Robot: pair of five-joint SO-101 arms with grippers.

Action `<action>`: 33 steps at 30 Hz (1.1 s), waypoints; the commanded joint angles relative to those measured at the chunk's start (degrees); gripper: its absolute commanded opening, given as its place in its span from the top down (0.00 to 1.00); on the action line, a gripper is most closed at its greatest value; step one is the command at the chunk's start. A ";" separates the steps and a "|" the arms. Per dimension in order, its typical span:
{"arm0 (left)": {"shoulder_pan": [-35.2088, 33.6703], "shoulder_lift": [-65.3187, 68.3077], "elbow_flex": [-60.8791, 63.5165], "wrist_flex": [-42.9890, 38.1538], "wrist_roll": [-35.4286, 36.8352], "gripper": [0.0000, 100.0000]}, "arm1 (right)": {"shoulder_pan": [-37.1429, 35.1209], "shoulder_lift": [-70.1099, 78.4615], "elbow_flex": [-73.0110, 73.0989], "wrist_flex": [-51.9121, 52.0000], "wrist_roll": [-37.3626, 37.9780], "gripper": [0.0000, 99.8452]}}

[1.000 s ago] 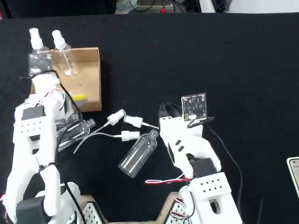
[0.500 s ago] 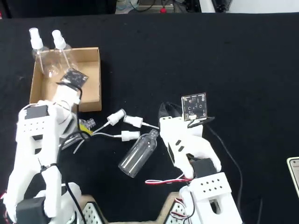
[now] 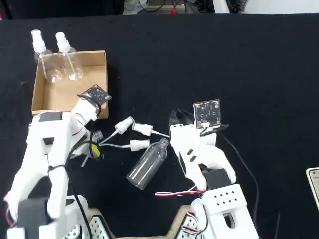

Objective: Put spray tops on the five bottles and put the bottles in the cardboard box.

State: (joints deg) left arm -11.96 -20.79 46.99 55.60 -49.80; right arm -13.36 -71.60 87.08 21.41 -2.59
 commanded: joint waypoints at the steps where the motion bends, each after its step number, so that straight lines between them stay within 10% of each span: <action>1: 0.48 3.96 -6.20 0.44 -0.44 0.62 | 0.62 0.04 -0.48 -1.85 0.44 0.96; 14: 1.01 4.22 -8.84 8.53 -0.88 0.79 | 0.62 -0.04 -0.48 -1.85 0.44 0.96; 33: -0.48 4.75 -10.59 10.20 -8.18 0.65 | 0.62 -0.04 -0.48 -1.85 0.44 0.96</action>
State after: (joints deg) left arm -11.60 -15.87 39.25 65.63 -57.01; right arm -13.36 -71.60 87.08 21.41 -2.59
